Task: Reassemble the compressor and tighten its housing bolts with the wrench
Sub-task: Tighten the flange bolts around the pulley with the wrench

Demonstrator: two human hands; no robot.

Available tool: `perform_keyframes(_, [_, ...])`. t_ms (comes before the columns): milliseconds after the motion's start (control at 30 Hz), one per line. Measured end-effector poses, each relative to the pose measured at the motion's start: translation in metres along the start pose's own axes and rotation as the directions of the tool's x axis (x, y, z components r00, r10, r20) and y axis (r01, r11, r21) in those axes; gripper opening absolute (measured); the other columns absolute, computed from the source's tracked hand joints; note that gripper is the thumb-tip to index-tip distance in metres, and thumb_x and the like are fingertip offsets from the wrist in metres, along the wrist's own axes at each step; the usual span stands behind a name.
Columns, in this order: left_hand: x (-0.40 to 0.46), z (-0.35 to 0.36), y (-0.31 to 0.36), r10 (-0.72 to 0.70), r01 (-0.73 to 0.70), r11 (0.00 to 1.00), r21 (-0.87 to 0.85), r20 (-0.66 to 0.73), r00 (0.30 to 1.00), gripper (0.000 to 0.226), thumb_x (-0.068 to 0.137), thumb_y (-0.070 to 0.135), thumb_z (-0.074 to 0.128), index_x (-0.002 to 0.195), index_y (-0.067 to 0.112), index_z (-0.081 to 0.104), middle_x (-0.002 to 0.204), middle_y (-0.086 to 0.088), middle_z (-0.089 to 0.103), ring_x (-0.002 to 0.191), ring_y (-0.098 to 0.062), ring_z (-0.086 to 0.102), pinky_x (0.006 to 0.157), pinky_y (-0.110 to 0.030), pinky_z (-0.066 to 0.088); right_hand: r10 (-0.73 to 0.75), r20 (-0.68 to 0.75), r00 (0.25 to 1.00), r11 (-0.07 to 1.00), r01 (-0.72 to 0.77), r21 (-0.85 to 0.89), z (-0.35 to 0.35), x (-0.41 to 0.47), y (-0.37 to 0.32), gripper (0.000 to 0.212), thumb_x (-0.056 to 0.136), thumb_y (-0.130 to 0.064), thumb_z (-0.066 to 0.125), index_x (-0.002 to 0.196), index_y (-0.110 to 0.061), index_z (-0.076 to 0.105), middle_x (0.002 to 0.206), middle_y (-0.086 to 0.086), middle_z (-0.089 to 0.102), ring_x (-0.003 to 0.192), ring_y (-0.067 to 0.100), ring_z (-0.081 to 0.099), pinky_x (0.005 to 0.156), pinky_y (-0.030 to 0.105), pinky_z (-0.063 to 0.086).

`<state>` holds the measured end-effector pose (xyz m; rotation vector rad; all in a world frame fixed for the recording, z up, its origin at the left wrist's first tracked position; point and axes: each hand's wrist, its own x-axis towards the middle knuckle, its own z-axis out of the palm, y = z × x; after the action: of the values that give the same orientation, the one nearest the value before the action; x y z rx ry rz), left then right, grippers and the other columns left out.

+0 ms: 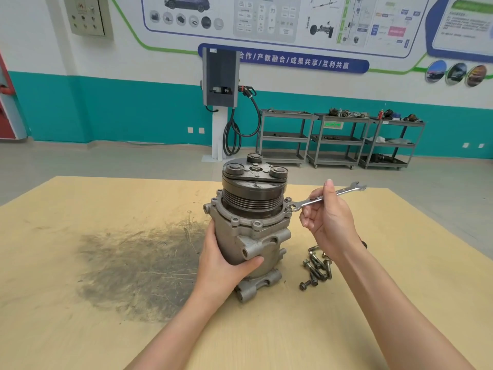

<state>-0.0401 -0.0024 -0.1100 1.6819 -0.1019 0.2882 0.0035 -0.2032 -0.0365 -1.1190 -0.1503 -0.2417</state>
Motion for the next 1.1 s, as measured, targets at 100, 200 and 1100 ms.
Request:
perform_keyframes(100, [0.000,0.000,-0.001,-0.006,0.006,1.000,0.003,-0.001,1.000,0.112,0.059,0.022,0.094,0.149,0.030,0.029,0.138,0.013,0.053,0.129,-0.009,0.050,0.111,-0.043,0.042,0.047,0.029,0.998,0.999,-0.047,0.019,0.000,-0.001,0.001,0.042,0.103,-0.043,0.036,0.079,-0.012,0.053,0.049,0.008,0.052,0.039,0.017,0.050,0.037,0.021,0.042])
perform_keyframes(200, [0.001,0.000,-0.002,-0.008,0.008,1.000,0.008,0.000,1.000,0.112,0.060,0.022,0.094,0.150,0.030,0.028,0.139,0.012,0.053,0.130,-0.010,0.049,0.112,-0.044,0.041,-0.050,-0.012,0.999,0.998,0.050,-0.039,0.004,-0.004,0.007,0.043,0.104,-0.041,0.033,0.078,-0.012,0.051,0.048,0.006,0.053,0.038,0.018,0.049,0.037,0.020,0.039])
perform_keyframes(1100, [0.006,0.001,-0.010,0.026,-0.026,1.000,0.011,0.006,1.000,0.104,0.058,0.022,0.095,0.140,0.039,0.033,0.128,0.023,0.054,0.118,-0.001,0.053,0.102,-0.035,0.046,-0.677,-0.067,0.733,0.679,0.586,-0.443,0.003,-0.031,0.000,0.030,0.102,-0.035,0.035,0.078,-0.029,0.051,0.048,0.003,0.048,0.041,0.013,0.046,0.043,0.019,0.038])
